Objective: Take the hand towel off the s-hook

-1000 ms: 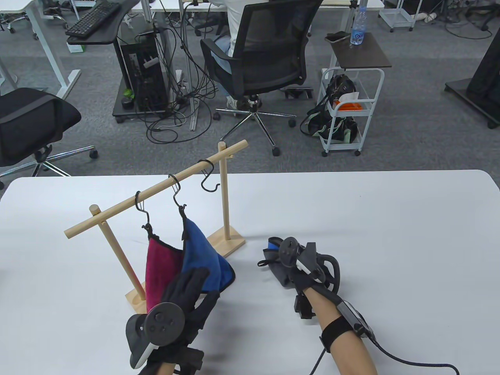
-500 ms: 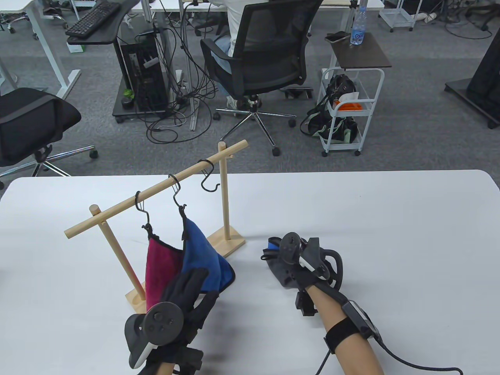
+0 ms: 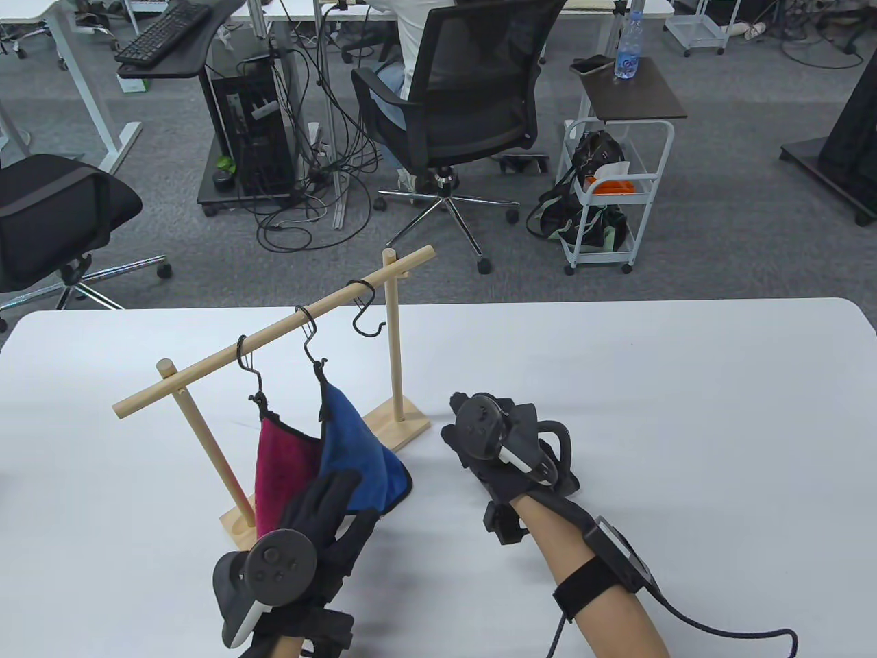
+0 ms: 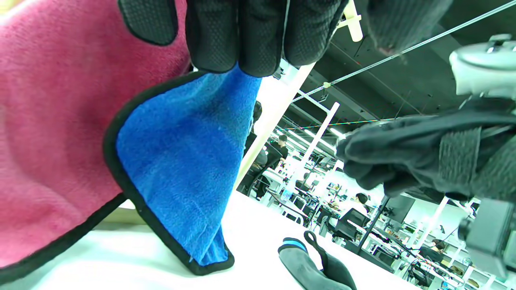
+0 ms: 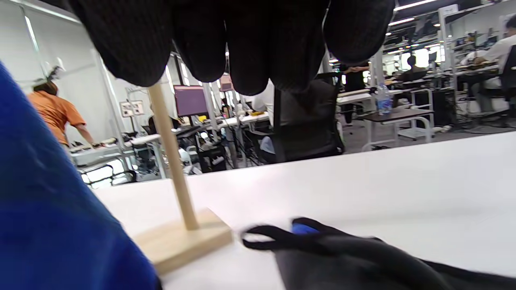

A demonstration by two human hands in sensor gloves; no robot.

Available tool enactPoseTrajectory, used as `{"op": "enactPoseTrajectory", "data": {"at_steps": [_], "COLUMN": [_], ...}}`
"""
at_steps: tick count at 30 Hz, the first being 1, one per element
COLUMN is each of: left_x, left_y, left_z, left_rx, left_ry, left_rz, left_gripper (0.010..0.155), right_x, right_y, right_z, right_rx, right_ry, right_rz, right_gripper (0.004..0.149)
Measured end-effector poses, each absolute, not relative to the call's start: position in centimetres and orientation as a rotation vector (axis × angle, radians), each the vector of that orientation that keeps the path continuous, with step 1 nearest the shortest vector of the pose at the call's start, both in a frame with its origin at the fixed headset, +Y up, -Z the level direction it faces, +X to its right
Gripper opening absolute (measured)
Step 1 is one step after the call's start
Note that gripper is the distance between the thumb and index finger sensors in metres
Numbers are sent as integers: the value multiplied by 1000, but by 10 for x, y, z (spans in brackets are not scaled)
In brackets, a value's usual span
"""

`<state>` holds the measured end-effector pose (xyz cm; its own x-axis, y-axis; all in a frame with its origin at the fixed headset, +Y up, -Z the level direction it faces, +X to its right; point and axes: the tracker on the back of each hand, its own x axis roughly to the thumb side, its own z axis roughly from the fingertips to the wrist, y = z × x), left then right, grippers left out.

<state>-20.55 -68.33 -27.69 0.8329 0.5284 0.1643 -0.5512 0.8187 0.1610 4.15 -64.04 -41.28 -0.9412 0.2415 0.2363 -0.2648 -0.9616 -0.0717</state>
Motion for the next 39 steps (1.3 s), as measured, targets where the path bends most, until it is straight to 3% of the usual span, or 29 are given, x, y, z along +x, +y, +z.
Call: {"op": "enactPoseTrajectory", "data": {"at_steps": [12,25,31,39], "left_x": [-208,-210,-215,-217], "left_y": [-683,-682,-682,-682], "left_z": [-277,-277,-278,-278], "left_rx": [211,229,231,234], "left_ry": [-110,-101,-96,-93], "left_rz": [585,599,613,622], "left_gripper": [64,64,64,64], "right_x": [-10,-57,-66,-65], "right_y": [-600,-608,-616,-616], "right_z": [-409,-429,-437,-436], "right_rx": [478,557,543,519], "right_ry": [-232,-6,43,-70], "right_rz": [2677,2562,2473,2453], "right_gripper": [58,69,60,39]}}
